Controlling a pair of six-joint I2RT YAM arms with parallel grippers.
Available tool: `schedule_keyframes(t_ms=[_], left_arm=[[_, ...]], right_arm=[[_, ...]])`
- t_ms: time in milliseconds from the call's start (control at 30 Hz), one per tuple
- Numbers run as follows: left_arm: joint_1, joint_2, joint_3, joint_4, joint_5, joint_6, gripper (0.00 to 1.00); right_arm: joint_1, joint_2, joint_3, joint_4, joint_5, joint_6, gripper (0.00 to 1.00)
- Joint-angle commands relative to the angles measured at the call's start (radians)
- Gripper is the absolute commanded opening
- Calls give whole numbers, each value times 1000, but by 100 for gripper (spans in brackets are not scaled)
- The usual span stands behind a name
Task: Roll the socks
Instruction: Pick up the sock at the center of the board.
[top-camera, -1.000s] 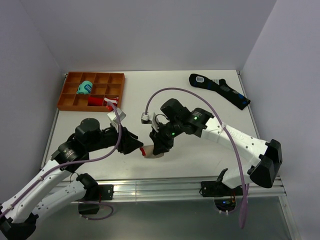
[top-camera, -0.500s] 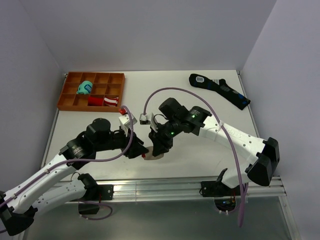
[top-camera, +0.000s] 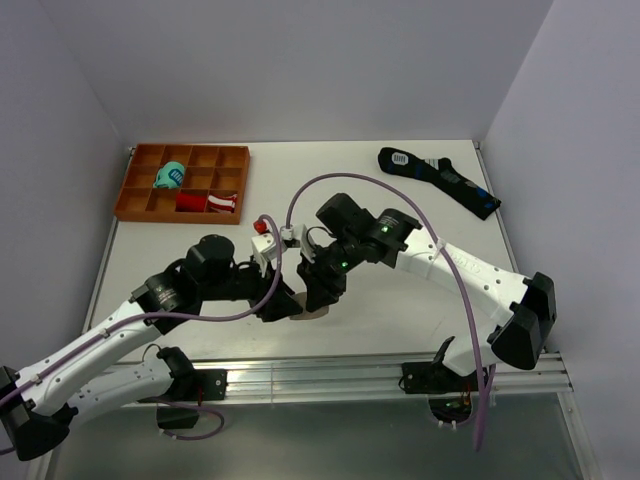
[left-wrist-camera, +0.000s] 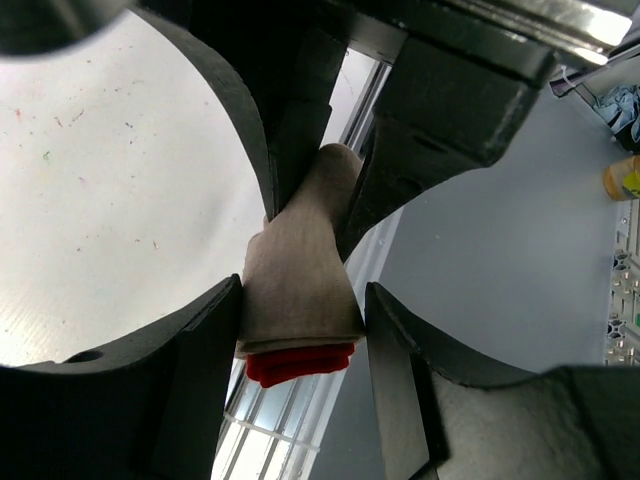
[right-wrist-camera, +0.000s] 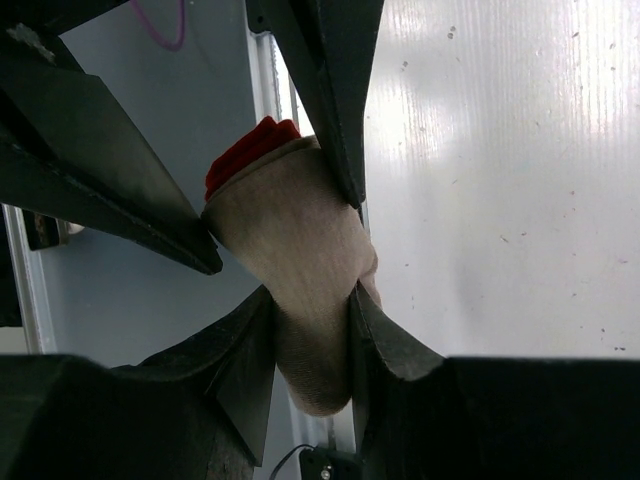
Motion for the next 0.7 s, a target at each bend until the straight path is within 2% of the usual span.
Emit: schedule_keyframes(t_ms=[0, 667], left_arm=[[-19, 17, 46, -5, 37, 27, 57], [-33, 94, 64, -28, -35, 53, 59]], right_arm=[[7, 2, 59, 7, -13, -26, 0], [27, 8, 53, -19, -64, -67, 0]])
